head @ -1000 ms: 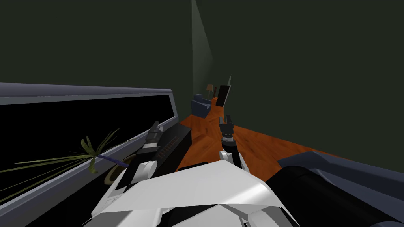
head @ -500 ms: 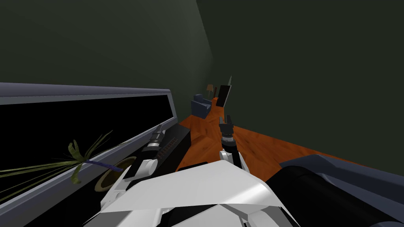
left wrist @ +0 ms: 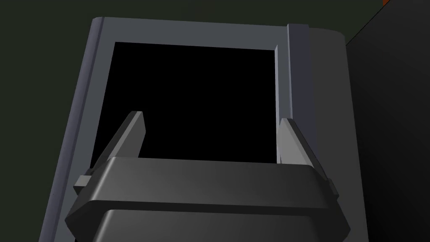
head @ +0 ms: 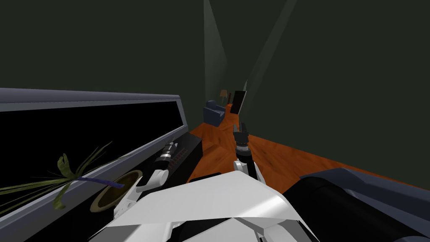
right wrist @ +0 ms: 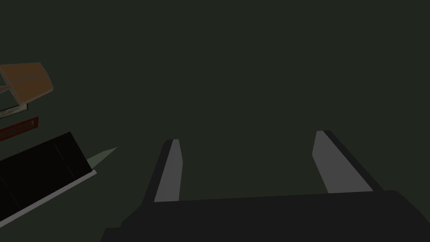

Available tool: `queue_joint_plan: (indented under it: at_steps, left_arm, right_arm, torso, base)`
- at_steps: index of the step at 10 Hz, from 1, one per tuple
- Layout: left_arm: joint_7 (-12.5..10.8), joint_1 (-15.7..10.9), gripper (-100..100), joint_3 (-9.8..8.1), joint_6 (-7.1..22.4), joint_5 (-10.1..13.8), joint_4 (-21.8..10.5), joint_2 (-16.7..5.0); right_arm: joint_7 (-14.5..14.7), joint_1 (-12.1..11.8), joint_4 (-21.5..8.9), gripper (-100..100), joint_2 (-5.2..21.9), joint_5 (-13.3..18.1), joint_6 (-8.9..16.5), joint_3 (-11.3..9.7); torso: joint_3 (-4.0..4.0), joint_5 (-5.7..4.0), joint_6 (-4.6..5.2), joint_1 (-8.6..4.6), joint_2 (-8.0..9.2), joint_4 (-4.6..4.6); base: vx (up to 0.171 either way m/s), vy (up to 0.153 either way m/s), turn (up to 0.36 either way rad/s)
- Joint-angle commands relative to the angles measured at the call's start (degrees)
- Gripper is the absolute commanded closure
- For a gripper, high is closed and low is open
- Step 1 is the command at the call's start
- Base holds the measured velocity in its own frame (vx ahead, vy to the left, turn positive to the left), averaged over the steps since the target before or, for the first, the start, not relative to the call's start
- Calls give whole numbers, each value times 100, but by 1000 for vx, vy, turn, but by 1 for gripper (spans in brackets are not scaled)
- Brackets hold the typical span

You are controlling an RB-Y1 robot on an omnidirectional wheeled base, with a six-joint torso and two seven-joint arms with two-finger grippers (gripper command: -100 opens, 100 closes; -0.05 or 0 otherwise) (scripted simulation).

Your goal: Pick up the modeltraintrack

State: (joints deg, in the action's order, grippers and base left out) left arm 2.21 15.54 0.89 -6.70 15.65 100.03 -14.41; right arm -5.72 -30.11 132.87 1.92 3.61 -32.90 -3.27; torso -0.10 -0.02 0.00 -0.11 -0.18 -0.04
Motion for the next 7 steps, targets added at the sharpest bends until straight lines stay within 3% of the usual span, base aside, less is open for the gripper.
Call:
queue_joint_plan:
  at_steps: [1,3,6,7]
  left_arm:
    - [-48,-32,-100,-26,163,79,-67,-41]
    - [-194,-239,-100,-41,500,366,-514,-166]
    - [-269,-347,-100,-49,696,512,-978,-234]
    - [-346,-457,-100,-57,881,659,-1174,-306]
  right_arm:
    - [0,0,0,0,0,0,0,0]
    - [0,0,0,0,0,0,0,0]
    - [0,0,0,0,0,0,0,0]
    - [0,0,0,0,0,0,0,0]
  torso:
    - [0,0,0,0,0,0]
    - [1,-1,0,-5,1,0]
    - [-2,-2,0,-6,-3,0]
    - [1,-1,0,-1,2,0]
  base:
    - [34,-32,9]
    - [57,-54,18]
    - [45,-45,10]
    - [36,-43,17]
